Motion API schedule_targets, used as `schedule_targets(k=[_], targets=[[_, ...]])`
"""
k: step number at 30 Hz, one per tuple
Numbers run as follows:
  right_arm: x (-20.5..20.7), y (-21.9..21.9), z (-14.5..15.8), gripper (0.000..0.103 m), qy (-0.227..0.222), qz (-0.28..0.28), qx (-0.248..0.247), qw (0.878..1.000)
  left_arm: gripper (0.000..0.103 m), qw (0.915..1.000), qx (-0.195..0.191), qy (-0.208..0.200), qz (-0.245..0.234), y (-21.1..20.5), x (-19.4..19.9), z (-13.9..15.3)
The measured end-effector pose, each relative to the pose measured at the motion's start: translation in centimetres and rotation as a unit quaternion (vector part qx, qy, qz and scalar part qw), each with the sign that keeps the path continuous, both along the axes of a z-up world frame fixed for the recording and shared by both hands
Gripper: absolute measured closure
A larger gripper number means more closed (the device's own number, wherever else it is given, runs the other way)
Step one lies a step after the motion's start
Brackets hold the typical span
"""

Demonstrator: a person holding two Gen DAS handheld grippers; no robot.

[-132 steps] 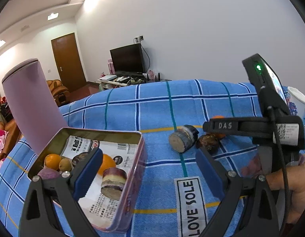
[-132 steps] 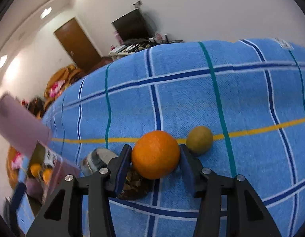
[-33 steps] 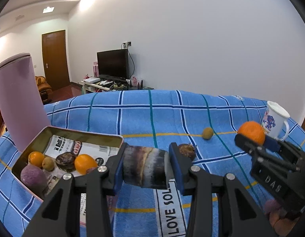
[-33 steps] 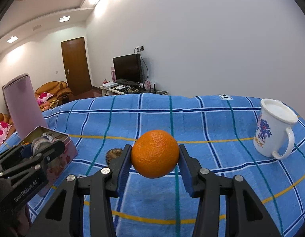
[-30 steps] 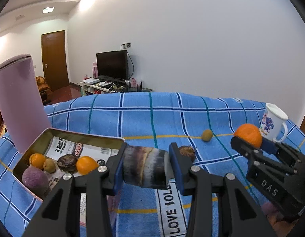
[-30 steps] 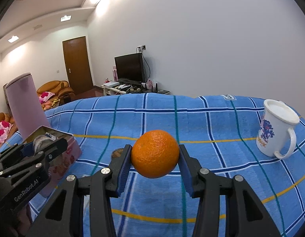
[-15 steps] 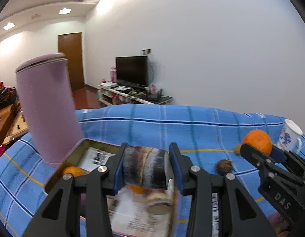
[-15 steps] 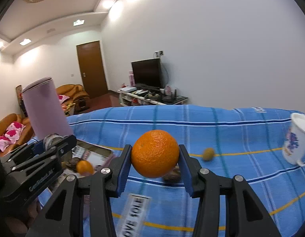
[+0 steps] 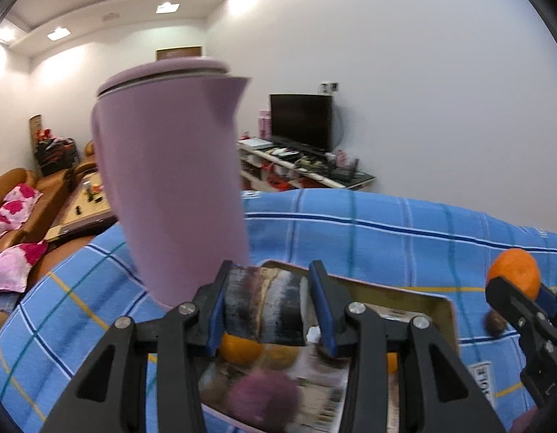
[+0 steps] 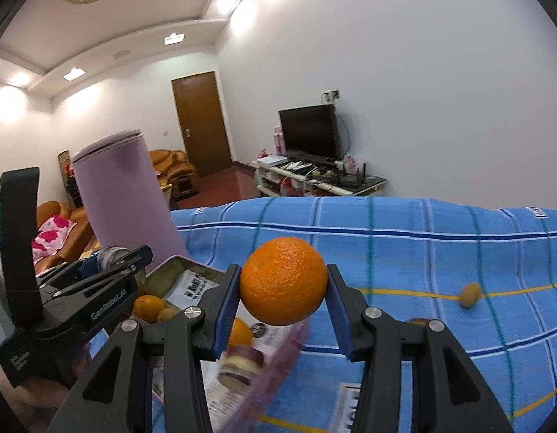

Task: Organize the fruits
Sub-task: 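Carry the orange and sugarcane piece over the tin box, then open both tools to release the orange and sugarcane into the tin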

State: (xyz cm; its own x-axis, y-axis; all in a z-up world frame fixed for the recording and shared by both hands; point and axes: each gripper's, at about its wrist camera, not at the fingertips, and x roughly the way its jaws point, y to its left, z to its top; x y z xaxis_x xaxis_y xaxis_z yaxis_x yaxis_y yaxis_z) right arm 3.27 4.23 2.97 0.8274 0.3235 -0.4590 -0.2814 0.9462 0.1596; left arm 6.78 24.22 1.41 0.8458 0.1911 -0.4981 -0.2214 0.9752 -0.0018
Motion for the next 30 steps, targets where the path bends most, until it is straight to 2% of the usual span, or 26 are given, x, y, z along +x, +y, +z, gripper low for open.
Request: schedule_targets(k=[3, 9, 17, 22, 30], targets=[[0.9, 1.5, -0.5, 0.055, 0.008, 0.009, -0.001, 1.0, 0.06, 0.9998, -0.005, 0.015, 0.008, 0.7, 0.7, -0.6], [3.2, 4.2, -2.4, 0.055, 0.046, 0.027, 0.001, 0.999, 0.06, 0.9993, 0.011, 0.035, 0.009, 0.5, 1.3, -1.3], [4.3, 4.7, -3.9, 0.055, 0.082, 0.032, 0.002, 0.996, 0.06, 0.9975, 0.029, 0.058, 0.029, 0.7, 2.1, -2.0], [4.3, 5.2, -3.8, 0.055, 0.087, 0.036, -0.013, 0.995, 0.06, 0.9962, 0.039, 0.07, 0.033, 0.7, 2.6, -2.6], [4.2, 5.0, -4.2, 0.055, 0.105, 0.048, -0.003, 0.993, 0.06, 0.995, 0.055, 0.078, 0.032, 0.3, 2.7, -2.9]])
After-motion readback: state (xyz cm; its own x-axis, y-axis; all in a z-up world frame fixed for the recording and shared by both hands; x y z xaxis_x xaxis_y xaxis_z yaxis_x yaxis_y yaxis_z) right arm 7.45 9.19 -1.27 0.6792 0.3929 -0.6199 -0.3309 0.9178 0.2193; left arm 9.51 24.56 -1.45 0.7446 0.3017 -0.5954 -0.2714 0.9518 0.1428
